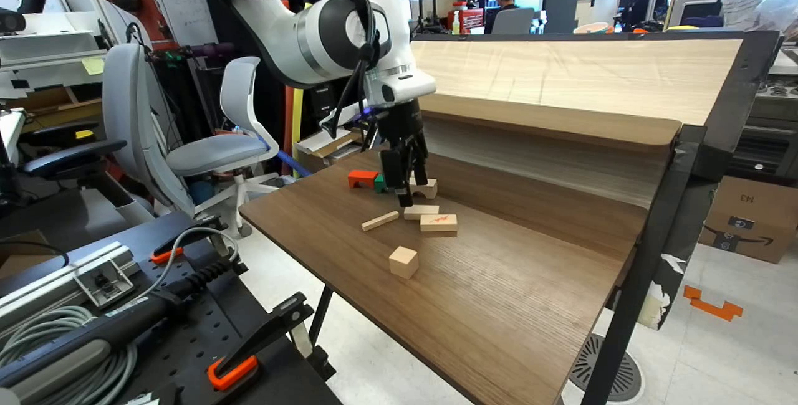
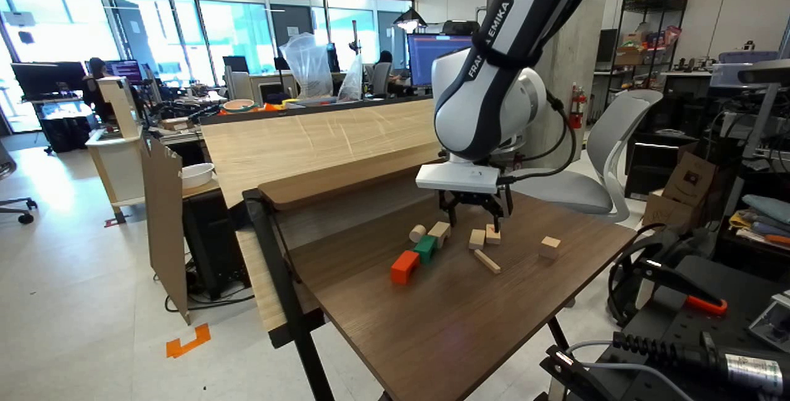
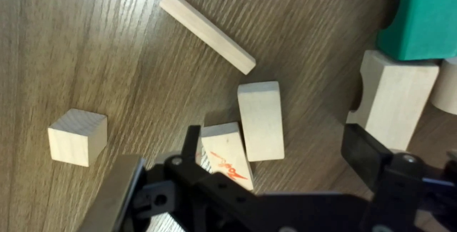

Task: Place the wooden block on top of the orange and the green blocks

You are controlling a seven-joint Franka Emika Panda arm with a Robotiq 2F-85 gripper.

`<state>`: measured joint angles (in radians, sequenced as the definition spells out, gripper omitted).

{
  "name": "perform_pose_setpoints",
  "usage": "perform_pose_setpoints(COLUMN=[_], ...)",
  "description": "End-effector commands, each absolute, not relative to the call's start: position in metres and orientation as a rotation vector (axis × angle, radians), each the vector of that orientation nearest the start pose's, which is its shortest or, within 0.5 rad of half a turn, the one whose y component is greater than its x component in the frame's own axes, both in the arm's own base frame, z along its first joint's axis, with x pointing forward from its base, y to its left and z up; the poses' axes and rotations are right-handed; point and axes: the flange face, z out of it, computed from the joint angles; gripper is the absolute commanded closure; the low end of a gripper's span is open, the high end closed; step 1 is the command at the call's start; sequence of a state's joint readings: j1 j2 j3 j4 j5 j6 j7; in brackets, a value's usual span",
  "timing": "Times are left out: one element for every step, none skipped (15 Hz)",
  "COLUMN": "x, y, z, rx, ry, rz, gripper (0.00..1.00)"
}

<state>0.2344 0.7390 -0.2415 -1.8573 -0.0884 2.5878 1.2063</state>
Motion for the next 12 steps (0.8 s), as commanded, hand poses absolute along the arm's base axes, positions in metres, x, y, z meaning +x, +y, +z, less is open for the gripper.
perform_pose_setpoints(x=[0.6351, 0.6352, 0.6353, 0.6353, 0.6353, 0.6354, 0.6354, 0.6383, 0.6393, 0.6402, 0.6414, 0.6419], y=[0.0029, 0.0030, 0.0030, 0.0030, 0.0030, 0.0030, 0.0030, 0.0031, 0.0024, 0.0017, 0.0009, 0.0004], z=[0.1295, 0.1296, 0.1297, 0.1297, 0.1298, 0.1298, 0.1298, 0.1301, 0.1311, 0.1329, 0.1352, 0.1366], rx=[-2.837, -2.837, -2.837, -2.837, -2.837, -2.837, -2.837, -2.816, -2.807, -2.794, -2.779, -2.770], ry=[1.693, 1.692, 1.692, 1.692, 1.691, 1.691, 1.691, 1.697, 1.706, 1.709, 1.708, 1.712], rz=[-0.203, -0.203, -0.204, -0.204, -0.204, -0.204, -0.204, -0.190, -0.184, -0.180, -0.180, -0.172], gripper=[0.00, 0.00, 0.00, 0.00, 0.00, 0.00, 0.00, 0.00, 0.00, 0.00, 0.00, 0.00])
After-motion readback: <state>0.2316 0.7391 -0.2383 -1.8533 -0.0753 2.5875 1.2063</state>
